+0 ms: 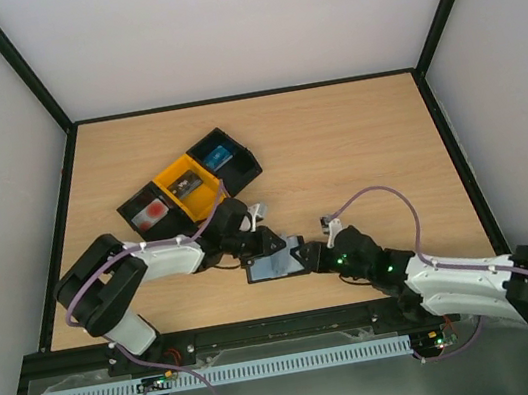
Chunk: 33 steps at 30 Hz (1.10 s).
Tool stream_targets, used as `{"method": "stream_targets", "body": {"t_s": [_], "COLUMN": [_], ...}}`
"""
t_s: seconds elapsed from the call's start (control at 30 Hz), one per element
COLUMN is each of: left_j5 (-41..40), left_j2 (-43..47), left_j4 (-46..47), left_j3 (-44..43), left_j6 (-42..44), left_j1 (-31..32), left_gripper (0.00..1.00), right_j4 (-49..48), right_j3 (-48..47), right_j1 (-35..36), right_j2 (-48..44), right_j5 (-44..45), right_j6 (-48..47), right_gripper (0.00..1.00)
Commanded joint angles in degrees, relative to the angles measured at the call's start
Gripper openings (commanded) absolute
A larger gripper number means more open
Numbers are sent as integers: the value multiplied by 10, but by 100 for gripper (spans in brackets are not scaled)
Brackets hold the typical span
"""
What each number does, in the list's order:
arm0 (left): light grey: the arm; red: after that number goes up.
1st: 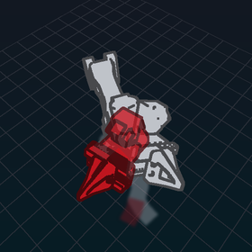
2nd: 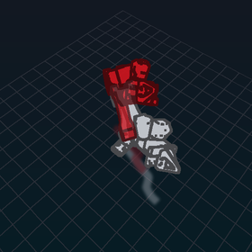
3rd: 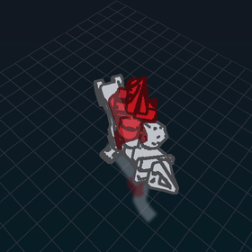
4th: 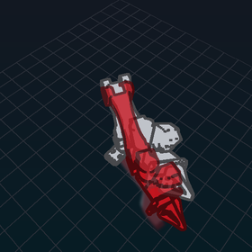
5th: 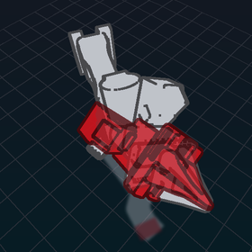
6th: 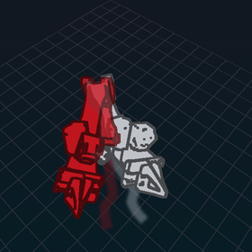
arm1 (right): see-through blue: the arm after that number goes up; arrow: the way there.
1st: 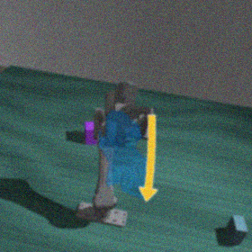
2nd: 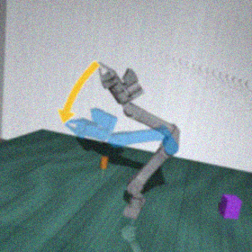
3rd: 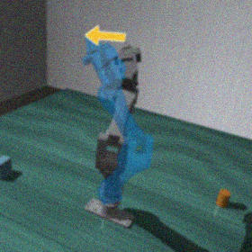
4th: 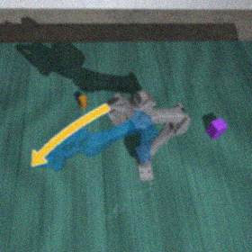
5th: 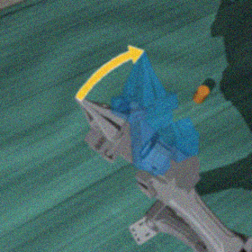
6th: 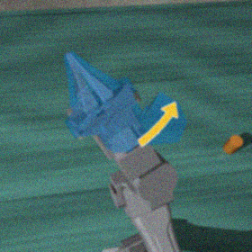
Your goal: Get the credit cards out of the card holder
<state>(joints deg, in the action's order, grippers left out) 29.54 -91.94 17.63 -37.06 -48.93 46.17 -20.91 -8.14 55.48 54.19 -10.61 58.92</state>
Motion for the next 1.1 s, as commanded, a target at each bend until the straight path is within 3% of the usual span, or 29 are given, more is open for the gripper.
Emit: {"method": "stream_targets", "body": {"t_s": [0.0, 0.2, 0.37, 0.5, 0.77, 1.07], "left_j5": [-4, -5, 48, 22, -23, -21], "left_j2": [-13, -10, -45, -56, 5, 72], "left_j4": [-3, 3, 84, 37, -63, -77], "left_j3": [-15, -22, -33, -56, -71, -7], "left_j6": [4, -2, -49, -30, 25, 31], "left_j1": [6, 6, 11, 14, 2, -50], "left_gripper": [21, 40, 44, 45, 53, 57], "right_j4": [40, 82, 105, 120, 78, 6], "right_j3": [9, 4, -5, -20, -35, -74], "right_j1": [3, 3, 3, 3, 3, 4], "right_j2": [-56, -131, -158, -157, -100, 27], "right_j5": [8, 14, 18, 12, -15, -26], "right_j6": [-21, -32, -39, -46, -40, -23], "right_gripper": [36, 38, 38, 39, 38, 34]}}
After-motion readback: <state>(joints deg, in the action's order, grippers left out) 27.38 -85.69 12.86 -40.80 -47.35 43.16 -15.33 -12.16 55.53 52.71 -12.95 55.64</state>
